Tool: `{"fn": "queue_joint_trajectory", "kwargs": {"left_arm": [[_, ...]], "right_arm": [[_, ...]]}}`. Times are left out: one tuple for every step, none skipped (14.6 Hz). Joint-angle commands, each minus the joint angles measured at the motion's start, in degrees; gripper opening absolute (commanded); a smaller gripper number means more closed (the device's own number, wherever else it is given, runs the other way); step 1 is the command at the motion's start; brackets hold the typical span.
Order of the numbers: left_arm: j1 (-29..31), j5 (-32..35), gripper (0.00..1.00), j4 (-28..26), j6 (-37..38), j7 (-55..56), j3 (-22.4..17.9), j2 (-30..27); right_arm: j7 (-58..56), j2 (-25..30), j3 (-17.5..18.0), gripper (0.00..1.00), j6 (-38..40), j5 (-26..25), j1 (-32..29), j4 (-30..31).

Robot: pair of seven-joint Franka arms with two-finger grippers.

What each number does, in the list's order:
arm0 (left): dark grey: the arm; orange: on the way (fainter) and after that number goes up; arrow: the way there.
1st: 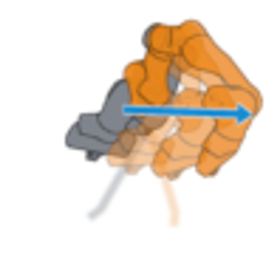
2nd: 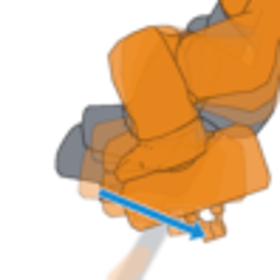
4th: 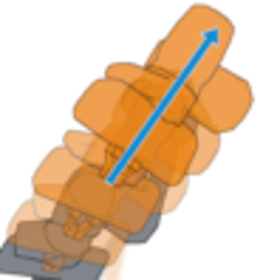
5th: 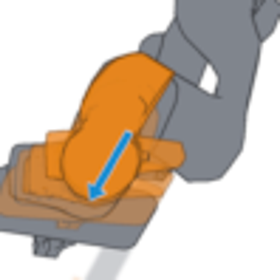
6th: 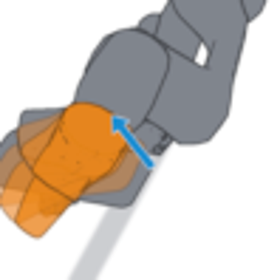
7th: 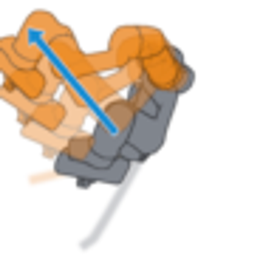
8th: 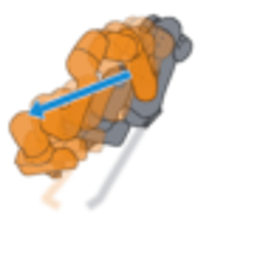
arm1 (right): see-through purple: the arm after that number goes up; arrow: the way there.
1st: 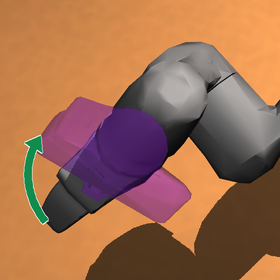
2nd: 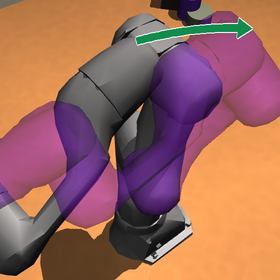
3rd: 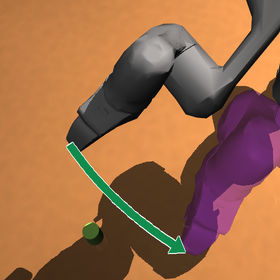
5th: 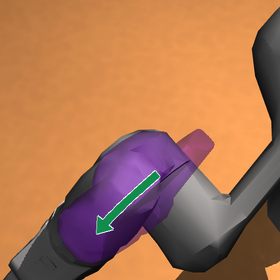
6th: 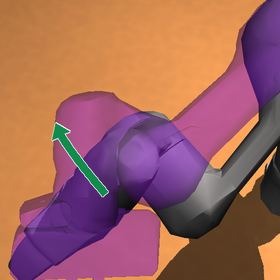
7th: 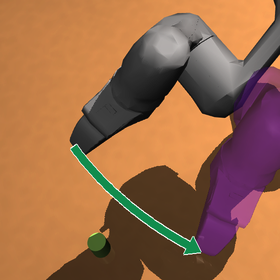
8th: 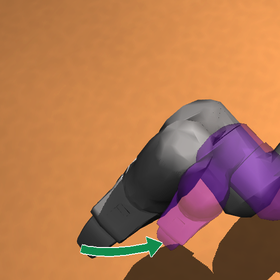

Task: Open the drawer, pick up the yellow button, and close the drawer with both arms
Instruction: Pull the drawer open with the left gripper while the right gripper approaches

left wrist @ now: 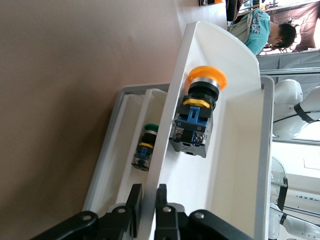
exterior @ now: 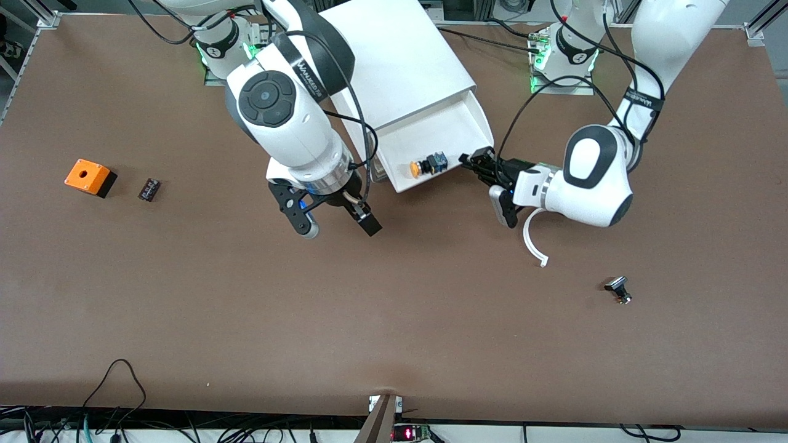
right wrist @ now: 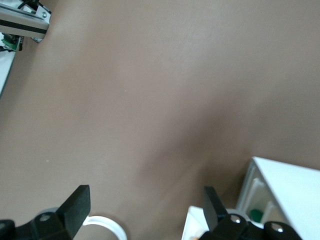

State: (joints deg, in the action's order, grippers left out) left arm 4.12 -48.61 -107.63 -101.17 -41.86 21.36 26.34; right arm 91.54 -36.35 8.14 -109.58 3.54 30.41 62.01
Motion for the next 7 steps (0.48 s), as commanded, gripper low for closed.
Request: {"fn": "queue_joint_trajectory", "kwargs": {"left_arm": [[0.0, 2.1, 0.99, 2.6, -0.4, 1.5, 0.0, 2.8], [0.2, 2.1, 1.00, 2.6, -0.3, 1.7, -0.1, 2.6], [0.4, 2.1, 1.00, 2.6, -0.1, 1.8, -0.1, 2.2], [1.0, 2.1, 1.00, 2.9, 0.9, 2.0, -0.3, 1.9], [1.2, 2.1, 1.00, 3.1, 1.6, 3.1, -0.4, 1.1], [1.2, 3.0, 1.00, 4.3, 2.6, 5.1, -0.5, 0.6], [1.4, 5.3, 1.00, 6.2, 4.6, 8.0, -0.5, 0.6]], "right_arm": [[6.0, -3.2, -0.3, 1.00, -3.0, 0.6, 2.9, -3.1], [8.3, -3.9, -0.3, 1.00, -4.7, 0.5, 3.9, -3.3], [10.1, -4.5, -0.4, 1.00, -5.7, 0.5, 5.0, -3.5], [11.6, -5.0, -0.5, 1.00, -6.2, 0.4, 6.3, -3.5], [12.6, -5.1, -0.7, 1.00, -6.0, 0.2, 7.5, -3.5], [14.2, -5.2, -0.8, 1.00, -5.7, 0.1, 8.6, -3.4], [15.8, -5.2, -0.8, 1.00, -5.4, -0.1, 9.7, -3.4]]}}
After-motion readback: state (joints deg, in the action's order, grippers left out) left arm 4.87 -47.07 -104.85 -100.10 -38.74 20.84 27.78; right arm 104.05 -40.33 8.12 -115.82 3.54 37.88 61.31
